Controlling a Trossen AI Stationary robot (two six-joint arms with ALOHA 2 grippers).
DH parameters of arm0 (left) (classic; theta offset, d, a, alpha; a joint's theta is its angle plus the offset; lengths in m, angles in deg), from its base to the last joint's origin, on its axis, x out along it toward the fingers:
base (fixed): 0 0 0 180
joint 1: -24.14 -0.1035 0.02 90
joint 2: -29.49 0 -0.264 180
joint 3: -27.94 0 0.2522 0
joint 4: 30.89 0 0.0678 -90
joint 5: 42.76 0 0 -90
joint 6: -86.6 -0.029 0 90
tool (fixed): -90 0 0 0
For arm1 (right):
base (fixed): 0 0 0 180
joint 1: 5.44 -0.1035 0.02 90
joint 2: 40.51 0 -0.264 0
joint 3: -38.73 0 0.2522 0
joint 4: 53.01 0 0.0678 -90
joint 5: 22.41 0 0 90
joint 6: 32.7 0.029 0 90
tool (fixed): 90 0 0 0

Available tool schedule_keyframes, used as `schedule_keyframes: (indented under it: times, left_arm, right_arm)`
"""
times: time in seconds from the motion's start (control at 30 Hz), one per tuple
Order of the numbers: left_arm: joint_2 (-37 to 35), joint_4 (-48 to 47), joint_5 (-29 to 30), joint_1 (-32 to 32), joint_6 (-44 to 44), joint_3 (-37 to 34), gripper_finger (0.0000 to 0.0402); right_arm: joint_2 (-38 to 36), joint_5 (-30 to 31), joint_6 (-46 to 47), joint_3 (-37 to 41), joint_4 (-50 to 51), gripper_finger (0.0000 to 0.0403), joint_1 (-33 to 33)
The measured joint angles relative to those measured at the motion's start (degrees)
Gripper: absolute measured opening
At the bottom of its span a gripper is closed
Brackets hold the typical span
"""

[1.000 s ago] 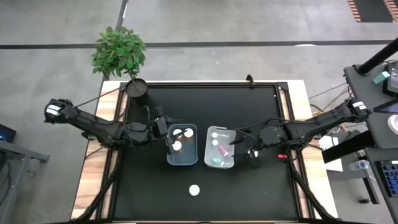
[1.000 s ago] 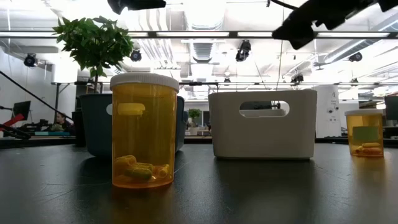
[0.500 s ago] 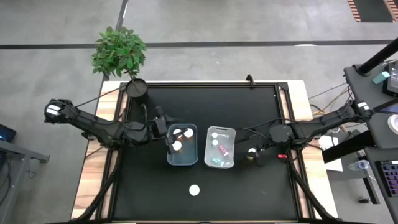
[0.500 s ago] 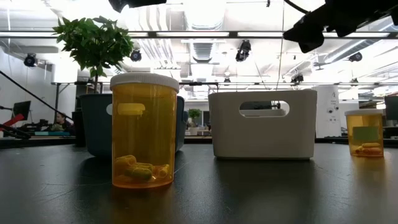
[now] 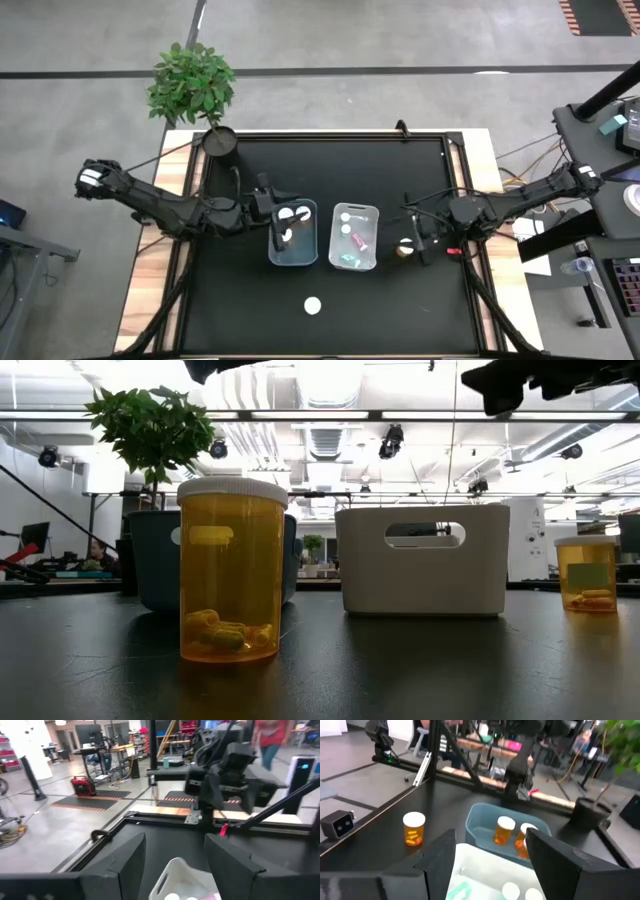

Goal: Pick and place medicine bottles into bin by pill shape (circle, oval)
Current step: Put the orange capsule bottle into the blue bin

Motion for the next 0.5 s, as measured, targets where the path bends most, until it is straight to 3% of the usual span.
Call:
schedule_keyframes:
  times: [0.3,0.5]
  left_arm:
    - [7.4,0.3,-0.4,3.5,0.3,7.9,0.0187]
    - [12.5,-5.1,-0.4,6.2,1.5,16.8,0.0187]
  right_arm:
    - [-4.2,-0.1,-5.7,1.8,-3.9,0.0231,0.0]
    - [-6.9,-1.8,-9.5,4.9,-11.2,0.0231,0.0]
